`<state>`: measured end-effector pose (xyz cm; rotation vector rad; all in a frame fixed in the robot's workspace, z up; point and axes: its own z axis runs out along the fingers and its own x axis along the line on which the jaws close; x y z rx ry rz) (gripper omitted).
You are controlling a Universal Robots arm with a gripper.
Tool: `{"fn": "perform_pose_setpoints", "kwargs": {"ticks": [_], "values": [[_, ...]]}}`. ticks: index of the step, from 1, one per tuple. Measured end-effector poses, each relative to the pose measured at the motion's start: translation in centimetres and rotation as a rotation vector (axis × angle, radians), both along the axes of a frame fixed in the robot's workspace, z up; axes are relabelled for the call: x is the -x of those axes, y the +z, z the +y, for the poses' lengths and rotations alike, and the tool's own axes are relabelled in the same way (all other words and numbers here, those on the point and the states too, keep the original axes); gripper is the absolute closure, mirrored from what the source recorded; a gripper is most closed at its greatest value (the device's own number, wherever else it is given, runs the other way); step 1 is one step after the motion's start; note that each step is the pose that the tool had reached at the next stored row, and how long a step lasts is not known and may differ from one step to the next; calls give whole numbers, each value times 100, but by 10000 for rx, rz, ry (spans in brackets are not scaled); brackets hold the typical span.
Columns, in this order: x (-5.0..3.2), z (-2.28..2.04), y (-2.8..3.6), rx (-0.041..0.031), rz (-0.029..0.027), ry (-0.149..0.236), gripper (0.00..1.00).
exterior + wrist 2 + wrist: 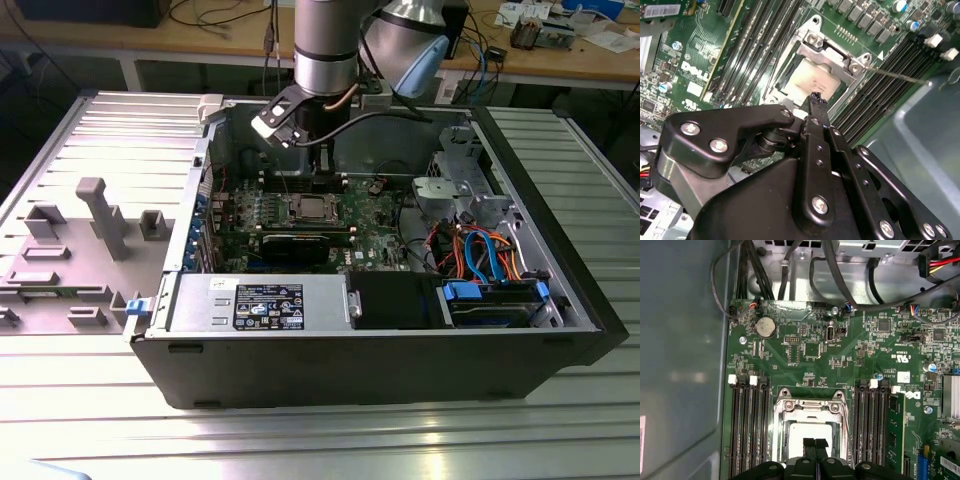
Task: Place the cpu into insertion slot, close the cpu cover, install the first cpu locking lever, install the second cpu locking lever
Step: 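Close the cpu cover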
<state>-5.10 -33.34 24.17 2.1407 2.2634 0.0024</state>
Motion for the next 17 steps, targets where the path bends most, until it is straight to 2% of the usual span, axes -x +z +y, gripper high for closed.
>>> {"fn": "perform_pose_setpoints", "kwargs": {"ticks": [3,6,7,13,17], "values": [[36,0,-9,-8,6,38,89],[41,0,-16,-11,100,43,89],[56,0,-25,-9,115,43,89],[168,0,-93,-11,128,41,89],[169,0,-108,-9,139,43,89]]}}
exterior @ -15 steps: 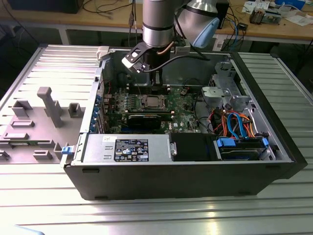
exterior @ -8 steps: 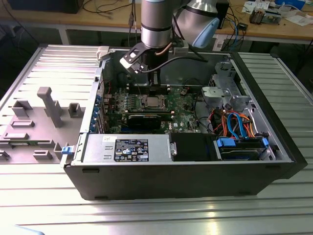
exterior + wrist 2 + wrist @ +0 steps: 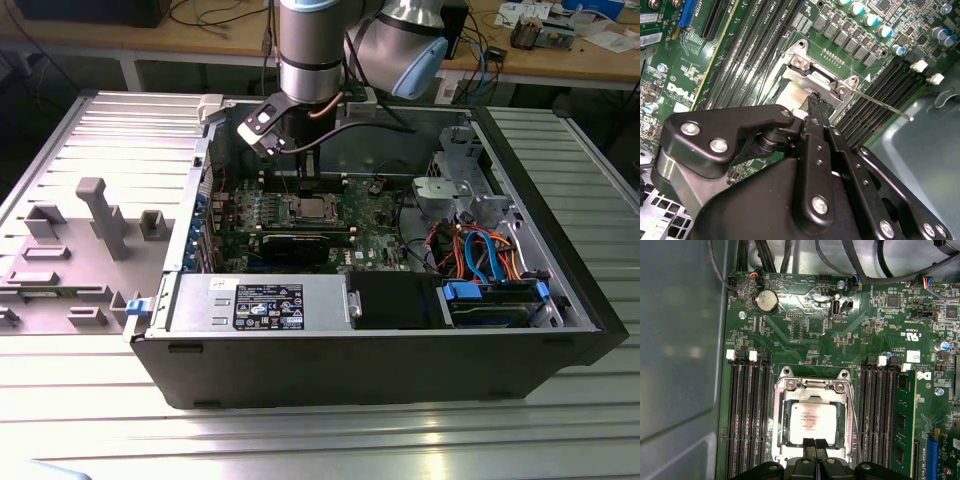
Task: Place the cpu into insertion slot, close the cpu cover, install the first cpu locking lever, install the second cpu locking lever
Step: 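Close the cpu cover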
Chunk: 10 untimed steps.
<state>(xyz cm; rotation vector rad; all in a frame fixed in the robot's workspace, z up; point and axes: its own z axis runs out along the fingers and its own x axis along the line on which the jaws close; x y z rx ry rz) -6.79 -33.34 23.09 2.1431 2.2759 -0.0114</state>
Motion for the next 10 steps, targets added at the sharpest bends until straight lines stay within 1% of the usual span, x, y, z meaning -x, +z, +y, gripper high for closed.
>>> {"fn": "perform_pose_setpoints", "kwargs": {"ticks": [10], "values": [[2,0,-6,-3,-2,-1,89]]}}
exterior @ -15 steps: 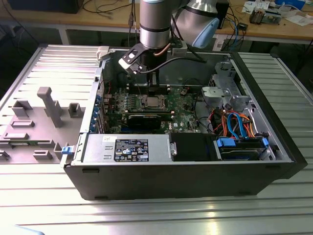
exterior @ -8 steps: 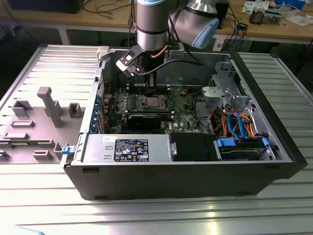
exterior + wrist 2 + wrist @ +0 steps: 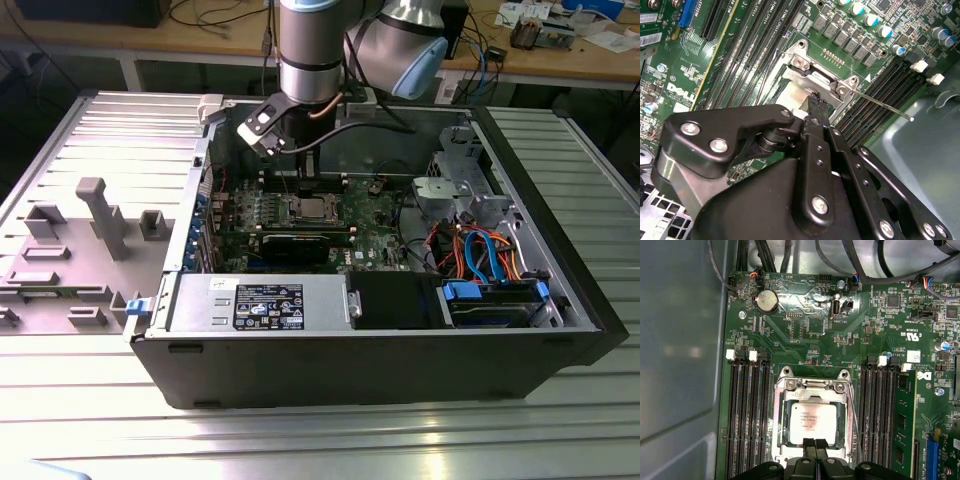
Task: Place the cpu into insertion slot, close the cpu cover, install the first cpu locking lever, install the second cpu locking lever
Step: 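Close the cpu cover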
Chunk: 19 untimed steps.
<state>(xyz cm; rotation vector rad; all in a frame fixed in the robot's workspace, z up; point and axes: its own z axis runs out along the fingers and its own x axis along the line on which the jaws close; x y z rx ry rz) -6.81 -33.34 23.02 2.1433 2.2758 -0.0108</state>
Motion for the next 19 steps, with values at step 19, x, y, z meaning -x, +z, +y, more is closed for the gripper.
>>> {"fn": "perform_pose_setpoints", "kwargs": {"ticks": [19], "values": [[69,-2,-235,28,10,-1,89]]}}
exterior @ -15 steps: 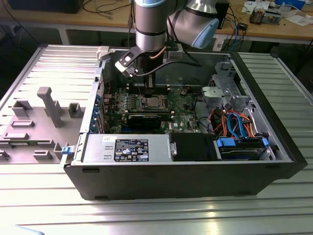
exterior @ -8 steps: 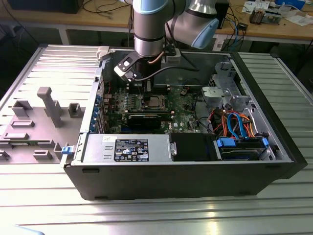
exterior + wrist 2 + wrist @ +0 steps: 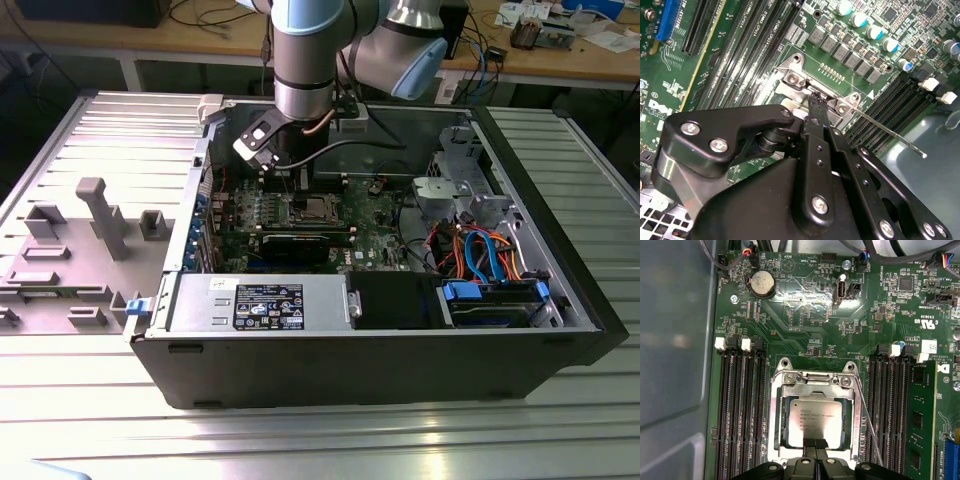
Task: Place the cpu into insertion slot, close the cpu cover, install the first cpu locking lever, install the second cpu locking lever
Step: 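Close the cpu cover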
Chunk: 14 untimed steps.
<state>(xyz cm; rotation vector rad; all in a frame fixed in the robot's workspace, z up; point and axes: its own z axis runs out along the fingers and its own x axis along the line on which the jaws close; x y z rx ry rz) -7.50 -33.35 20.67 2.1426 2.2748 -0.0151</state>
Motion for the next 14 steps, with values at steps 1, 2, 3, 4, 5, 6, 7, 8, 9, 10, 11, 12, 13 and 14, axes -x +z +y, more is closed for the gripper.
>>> {"fn": "perform_pose_setpoints", "kwargs": {"ticks": [1,2,3,4,5,6,7,8,9,10,11,12,13,14], "values": [[0,0,0,1,0,-1,89],[0,0,0,2,0,0,89],[0,0,0,1,0,0,89],[0,0,4,-1,-2,-1,89],[0,0,18,0,-1,-1,89],[0,0,44,1,-1,-1,89],[0,0,61,2,-1,-1,89],[0,0,60,1,-2,-1,89],[-4,1,60,1,-2,-1,89],[-17,0,61,4,-1,-1,89],[-55,0,59,3,-1,-1,89],[-80,0,58,3,-1,0,89],[-113,0,57,2,-2,-1,89],[-151,1,56,2,-1,-1,89]]}}
